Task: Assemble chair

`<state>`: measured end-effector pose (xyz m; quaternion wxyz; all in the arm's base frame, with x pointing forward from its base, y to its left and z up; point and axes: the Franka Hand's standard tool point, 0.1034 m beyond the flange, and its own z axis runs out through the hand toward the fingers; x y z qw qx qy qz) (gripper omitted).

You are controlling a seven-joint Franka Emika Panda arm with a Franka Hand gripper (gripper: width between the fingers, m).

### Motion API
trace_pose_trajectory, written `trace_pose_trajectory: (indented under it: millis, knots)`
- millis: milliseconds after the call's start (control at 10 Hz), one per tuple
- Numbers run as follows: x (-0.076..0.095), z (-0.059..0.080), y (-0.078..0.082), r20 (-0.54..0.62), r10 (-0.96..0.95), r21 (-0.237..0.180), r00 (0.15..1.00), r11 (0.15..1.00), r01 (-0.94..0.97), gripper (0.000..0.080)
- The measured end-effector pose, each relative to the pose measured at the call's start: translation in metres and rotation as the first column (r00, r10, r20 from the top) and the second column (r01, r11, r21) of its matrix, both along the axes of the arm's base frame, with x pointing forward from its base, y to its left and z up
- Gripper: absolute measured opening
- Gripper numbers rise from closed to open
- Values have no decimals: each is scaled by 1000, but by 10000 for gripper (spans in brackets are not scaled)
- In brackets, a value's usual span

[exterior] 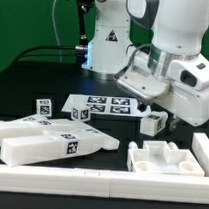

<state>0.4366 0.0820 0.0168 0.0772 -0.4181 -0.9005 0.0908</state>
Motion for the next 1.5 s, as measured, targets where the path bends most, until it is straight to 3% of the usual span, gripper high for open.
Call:
trace_pose_trajectory:
  millis: [100,300,700,800,900,1100,1200,1300,1500]
  knots:
    - [4,8,-2,11,-104,-38,994,994,105,643]
    - [21,24,-3,61,-239,-68,969,968,243,648]
    - [22,22,-2,107,-491,-99,865,860,500,648]
    - [22,23,-3,126,-579,-110,805,799,592,648]
    - [28,30,-9,132,-669,-149,731,716,682,648]
    - [39,36,-8,182,-799,-136,573,556,820,648]
    - [36,34,-11,179,-895,-139,409,388,911,648]
    - [33,32,-12,179,-937,-152,299,273,950,648]
    - [33,32,-9,204,-959,-154,198,168,974,648]
